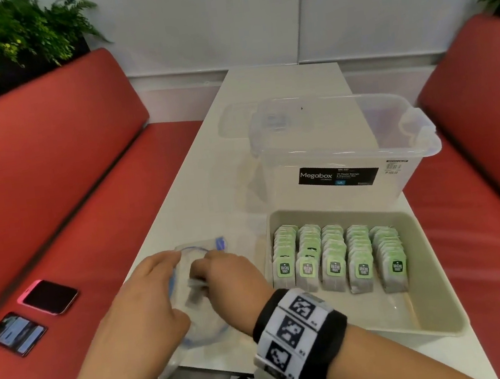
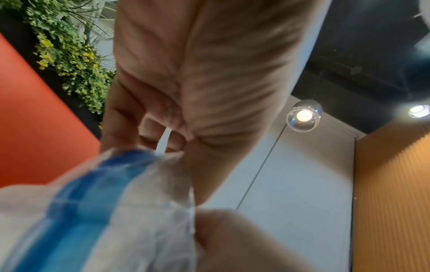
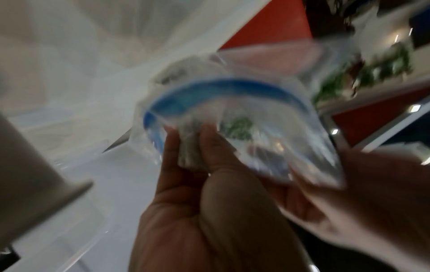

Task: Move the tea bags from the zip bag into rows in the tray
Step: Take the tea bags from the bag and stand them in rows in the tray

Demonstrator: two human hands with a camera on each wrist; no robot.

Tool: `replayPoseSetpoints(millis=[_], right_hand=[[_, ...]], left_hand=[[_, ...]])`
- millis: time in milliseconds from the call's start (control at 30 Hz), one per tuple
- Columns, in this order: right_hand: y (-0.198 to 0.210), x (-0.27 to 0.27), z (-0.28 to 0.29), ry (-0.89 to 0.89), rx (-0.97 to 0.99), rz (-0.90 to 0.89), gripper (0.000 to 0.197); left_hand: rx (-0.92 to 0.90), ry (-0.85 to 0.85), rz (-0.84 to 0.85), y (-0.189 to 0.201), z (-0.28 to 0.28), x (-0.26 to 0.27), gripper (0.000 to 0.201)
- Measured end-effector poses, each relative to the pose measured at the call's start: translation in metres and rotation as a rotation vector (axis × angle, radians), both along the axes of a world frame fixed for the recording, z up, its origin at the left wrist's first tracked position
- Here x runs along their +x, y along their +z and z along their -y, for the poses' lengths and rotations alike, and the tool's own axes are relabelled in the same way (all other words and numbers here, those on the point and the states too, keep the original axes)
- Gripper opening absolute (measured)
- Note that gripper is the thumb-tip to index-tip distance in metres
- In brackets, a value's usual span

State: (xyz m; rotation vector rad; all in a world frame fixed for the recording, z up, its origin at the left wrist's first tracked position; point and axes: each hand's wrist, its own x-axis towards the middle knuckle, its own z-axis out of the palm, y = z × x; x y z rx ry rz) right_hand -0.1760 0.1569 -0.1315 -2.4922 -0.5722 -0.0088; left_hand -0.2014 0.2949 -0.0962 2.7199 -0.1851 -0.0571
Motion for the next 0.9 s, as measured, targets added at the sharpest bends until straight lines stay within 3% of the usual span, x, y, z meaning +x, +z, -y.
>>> replayPoseSetpoints(millis=[67, 167, 267, 400, 567, 633, 733, 833, 900], right_hand=[[0.004, 0.002, 0.008, -0.087, 0.213, -0.065, 0.01], [0.012, 0.005, 0.025, -0.199, 0.591, -0.241, 0.021], [0.019, 0.005, 0.043, -0.216, 0.746, -0.3, 0.027], [0.023, 0.006, 0.061, -0.202, 0.974, -0.45, 0.02], [0.017, 0.01, 0.066, -0.276, 1.068, -0.52, 0.016], [0.016, 0.009, 0.066, -0.288, 1.096, -0.537, 0.014], [0.017, 0.008, 0.064, -0.288, 1.158, -0.581, 0.01], [0.022, 0.006, 0.063, -0.26, 1.281, -0.677, 0.011], [0.028, 0.005, 0.064, -0.23, 1.334, -0.736, 0.009]], left_hand=[[-0.024, 0.02, 0.02, -0.012, 0.0, 0.013, 0.079], [-0.076, 0.009, 0.04, -0.028, 0.008, 0.028, 0.073], [-0.097, -0.016, 0.047, -0.038, 0.016, 0.035, 0.064], [-0.142, -0.004, -0.001, -0.038, 0.025, 0.036, 0.048], [-0.202, 0.013, 0.005, -0.038, 0.027, 0.033, 0.041], [-0.242, 0.026, 0.096, -0.038, 0.026, 0.03, 0.042], [-0.369, -0.109, 0.311, -0.032, 0.028, 0.026, 0.056], [-0.572, -0.228, 0.334, -0.026, 0.033, 0.026, 0.066], [-0.692, -0.237, 0.347, -0.024, 0.034, 0.028, 0.057]])
